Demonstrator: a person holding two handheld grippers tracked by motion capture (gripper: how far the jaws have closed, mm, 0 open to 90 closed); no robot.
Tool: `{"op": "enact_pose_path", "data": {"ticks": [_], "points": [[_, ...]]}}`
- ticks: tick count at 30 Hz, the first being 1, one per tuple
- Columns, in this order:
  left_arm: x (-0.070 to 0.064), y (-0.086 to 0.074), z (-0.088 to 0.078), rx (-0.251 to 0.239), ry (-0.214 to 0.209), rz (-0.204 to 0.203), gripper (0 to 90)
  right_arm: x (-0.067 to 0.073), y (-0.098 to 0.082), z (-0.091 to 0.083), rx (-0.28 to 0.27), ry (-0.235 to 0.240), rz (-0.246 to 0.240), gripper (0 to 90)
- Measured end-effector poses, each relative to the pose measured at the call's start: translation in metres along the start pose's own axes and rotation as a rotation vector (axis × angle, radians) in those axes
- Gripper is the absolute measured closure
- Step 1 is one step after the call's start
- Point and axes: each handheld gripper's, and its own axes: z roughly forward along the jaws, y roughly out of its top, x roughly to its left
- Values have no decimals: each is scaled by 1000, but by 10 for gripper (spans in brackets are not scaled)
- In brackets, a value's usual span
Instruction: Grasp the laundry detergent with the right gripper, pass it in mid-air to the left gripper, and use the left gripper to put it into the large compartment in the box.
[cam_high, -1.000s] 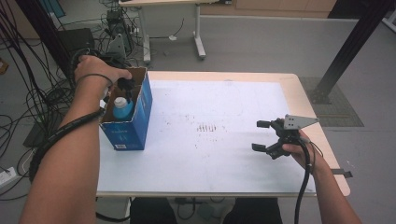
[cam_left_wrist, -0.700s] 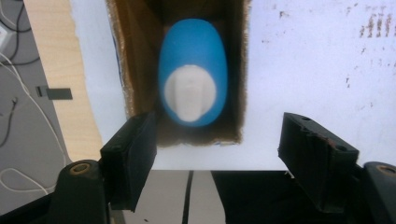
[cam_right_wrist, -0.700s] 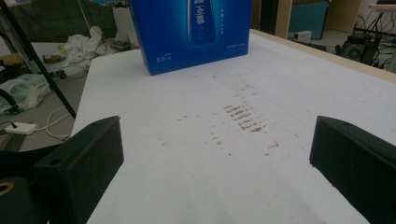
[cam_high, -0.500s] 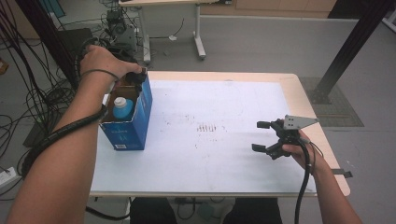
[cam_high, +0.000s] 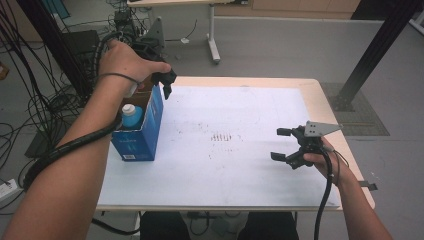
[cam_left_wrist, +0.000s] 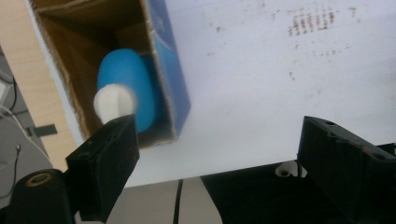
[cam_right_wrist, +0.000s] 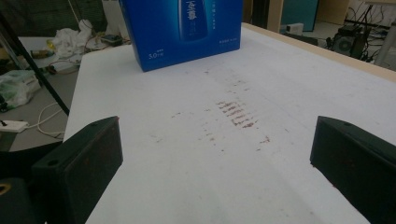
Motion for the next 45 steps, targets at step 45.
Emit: {"op": "enact_pose_path", "data": {"ticks": [45], "points": [[-82, -48, 74, -142, -147, 242, 65, 20, 14, -14, 48, -112, 37, 23]]}}
